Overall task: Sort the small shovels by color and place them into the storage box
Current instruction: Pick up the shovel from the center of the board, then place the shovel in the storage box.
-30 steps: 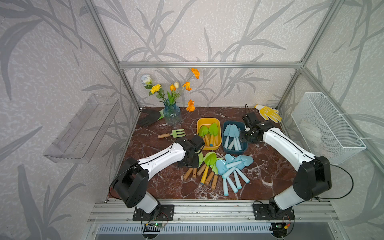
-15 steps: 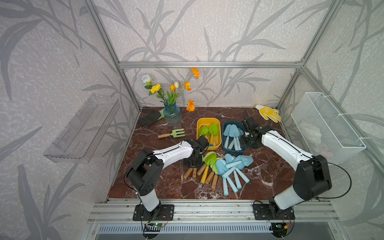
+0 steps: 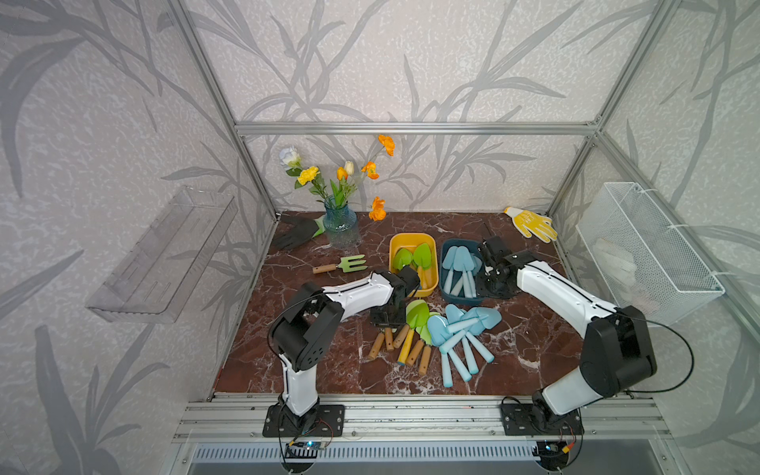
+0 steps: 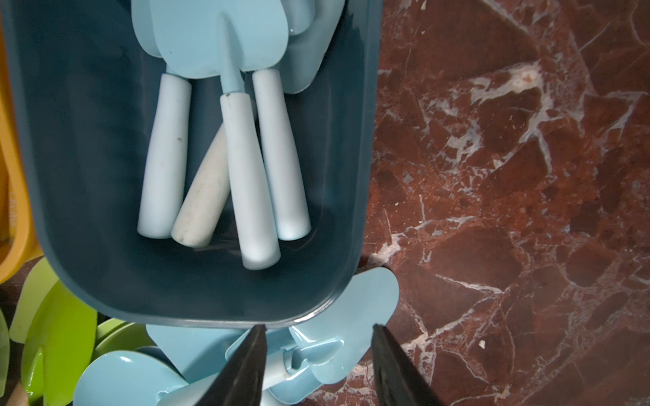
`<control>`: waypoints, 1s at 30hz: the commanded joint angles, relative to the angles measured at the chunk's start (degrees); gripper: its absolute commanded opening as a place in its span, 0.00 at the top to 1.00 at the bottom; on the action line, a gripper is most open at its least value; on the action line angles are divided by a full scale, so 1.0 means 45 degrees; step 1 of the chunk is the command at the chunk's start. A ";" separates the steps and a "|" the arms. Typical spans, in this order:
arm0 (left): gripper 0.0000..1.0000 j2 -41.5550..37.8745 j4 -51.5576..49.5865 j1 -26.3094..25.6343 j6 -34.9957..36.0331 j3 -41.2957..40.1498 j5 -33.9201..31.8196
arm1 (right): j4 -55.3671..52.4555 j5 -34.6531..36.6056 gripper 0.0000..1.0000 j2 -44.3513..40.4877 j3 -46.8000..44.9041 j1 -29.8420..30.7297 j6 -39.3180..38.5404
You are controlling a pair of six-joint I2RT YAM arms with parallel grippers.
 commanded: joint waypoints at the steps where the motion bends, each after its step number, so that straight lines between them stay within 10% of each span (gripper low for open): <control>1: 0.84 0.0337 -0.0543 0.0034 0.0159 0.0279 -0.0184 | 0.0060 0.0016 0.50 -0.0302 -0.0089 -0.0037 0.0138; 17: 1.00 -0.2255 -0.3477 0.0090 0.0388 0.2062 -0.2662 | 0.0130 -0.0258 0.50 0.0493 0.0550 -0.0100 0.0166; 30: 1.00 0.2310 -0.3973 0.0897 0.3129 0.8903 -0.1566 | -0.0150 0.0180 0.50 0.0066 0.0431 -0.0294 0.0156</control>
